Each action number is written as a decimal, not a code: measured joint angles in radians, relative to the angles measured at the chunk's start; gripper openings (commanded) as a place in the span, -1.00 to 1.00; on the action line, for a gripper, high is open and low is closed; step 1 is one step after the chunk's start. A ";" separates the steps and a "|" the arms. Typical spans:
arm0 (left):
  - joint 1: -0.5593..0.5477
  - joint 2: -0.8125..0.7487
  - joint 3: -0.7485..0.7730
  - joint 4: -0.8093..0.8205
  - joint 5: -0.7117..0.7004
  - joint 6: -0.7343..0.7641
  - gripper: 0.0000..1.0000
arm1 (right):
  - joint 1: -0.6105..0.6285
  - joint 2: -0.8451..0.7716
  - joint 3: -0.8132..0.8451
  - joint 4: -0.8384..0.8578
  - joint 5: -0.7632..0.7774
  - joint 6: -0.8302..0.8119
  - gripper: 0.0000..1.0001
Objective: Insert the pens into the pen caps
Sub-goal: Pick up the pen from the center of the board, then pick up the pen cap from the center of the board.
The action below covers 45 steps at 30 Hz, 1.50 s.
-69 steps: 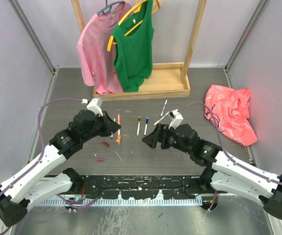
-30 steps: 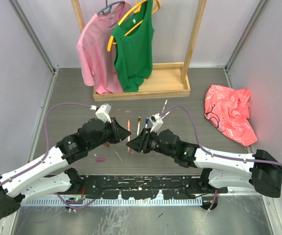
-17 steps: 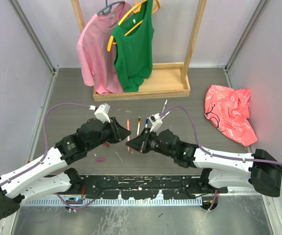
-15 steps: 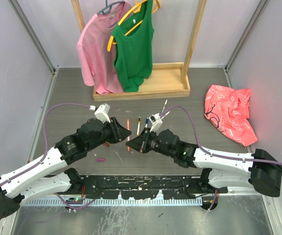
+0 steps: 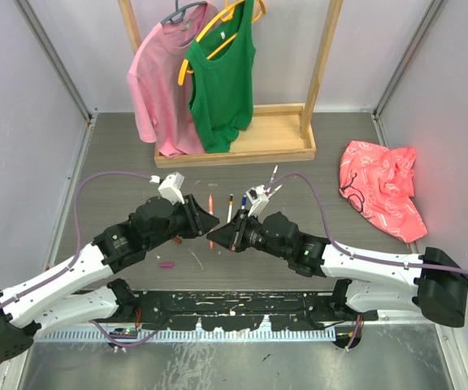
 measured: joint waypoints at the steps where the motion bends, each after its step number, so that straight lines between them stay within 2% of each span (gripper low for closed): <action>1: 0.000 0.002 0.000 0.000 0.000 0.000 -0.44 | 0.000 0.000 0.003 0.000 -0.003 0.000 -0.99; 7: -0.001 0.006 0.000 0.014 0.003 0.000 -0.76 | 0.000 0.000 0.009 0.000 -0.012 0.001 -0.99; 9: -0.004 0.006 0.000 0.014 0.002 0.003 -0.90 | 0.000 0.000 0.009 -0.001 -0.015 0.002 -0.93; 14: -0.004 0.005 0.000 0.011 -0.008 0.008 -0.94 | -0.001 0.000 0.009 -0.001 -0.016 0.005 -0.23; 17: -0.006 0.005 0.003 -0.020 -0.037 0.027 -1.00 | -0.001 -0.002 0.011 -0.019 -0.016 -0.001 -0.02; 19: -0.006 0.005 0.018 -0.071 -0.068 0.051 -1.00 | -0.001 -0.010 0.015 -0.056 -0.008 -0.016 0.04; 25: -0.005 -0.024 0.095 -0.245 -0.193 0.139 -1.00 | -0.001 -0.058 0.042 -0.240 0.065 -0.089 0.09; 31: -0.003 -0.147 0.129 -0.370 -0.235 0.259 -1.00 | -0.002 -0.015 0.116 -0.406 0.133 -0.217 0.20; 36: -0.003 -0.274 0.157 -0.470 -0.241 0.350 -1.00 | -0.026 0.156 0.275 -0.578 0.135 -0.407 0.14; 40: -0.002 -0.376 0.174 -0.541 -0.238 0.420 -1.00 | -0.102 0.305 0.400 -0.663 0.045 -0.542 0.05; 45: 0.001 -0.443 0.181 -0.615 -0.229 0.462 -1.00 | -0.153 0.468 0.539 -0.735 -0.022 -0.671 0.06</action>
